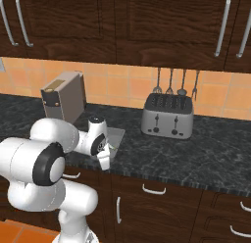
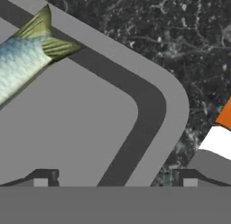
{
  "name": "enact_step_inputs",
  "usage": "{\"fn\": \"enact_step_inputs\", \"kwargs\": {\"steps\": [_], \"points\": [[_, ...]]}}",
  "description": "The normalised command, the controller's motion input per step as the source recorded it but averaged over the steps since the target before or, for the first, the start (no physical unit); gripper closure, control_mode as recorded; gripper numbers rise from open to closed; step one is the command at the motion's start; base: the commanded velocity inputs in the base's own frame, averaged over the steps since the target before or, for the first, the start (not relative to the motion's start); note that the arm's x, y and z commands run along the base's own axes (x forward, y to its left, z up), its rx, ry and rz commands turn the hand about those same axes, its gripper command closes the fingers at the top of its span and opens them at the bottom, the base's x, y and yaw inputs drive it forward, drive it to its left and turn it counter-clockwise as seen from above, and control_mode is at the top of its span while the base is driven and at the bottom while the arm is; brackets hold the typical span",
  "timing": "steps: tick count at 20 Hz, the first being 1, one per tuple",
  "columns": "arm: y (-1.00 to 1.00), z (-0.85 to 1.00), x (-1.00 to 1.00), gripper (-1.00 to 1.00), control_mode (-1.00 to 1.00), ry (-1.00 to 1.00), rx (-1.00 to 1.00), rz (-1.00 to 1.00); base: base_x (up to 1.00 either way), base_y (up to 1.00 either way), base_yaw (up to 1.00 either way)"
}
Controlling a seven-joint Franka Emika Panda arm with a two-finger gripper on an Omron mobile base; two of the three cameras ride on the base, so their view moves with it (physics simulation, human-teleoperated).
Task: Take the meat container that has the fish and place it on the second highest rack of the freezer. Then take the vegetable container that has the avocado and corn and place it on the highest rack of the freezer.
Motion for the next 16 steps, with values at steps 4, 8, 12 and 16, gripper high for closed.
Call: {"fn": "enact_step_inputs", "kwargs": {"steps": [4,8,12,16], "points": [[0.00,-0.22,0.24,-1.00,-1.00,-0.03,0.00,-0.12,0.00,0.00,0.00],[0.00,-0.24,0.31,1.00,-1.00,0.00,0.00,-0.11,0.00,0.00,0.00],[0.00,-0.19,0.02,1.00,-1.00,-0.03,0.00,-0.11,0.00,0.00,0.00],[0.00,0.00,-0.16,1.00,-1.00,-0.13,0.00,-0.12,0.00,0.00,0.00]]}}
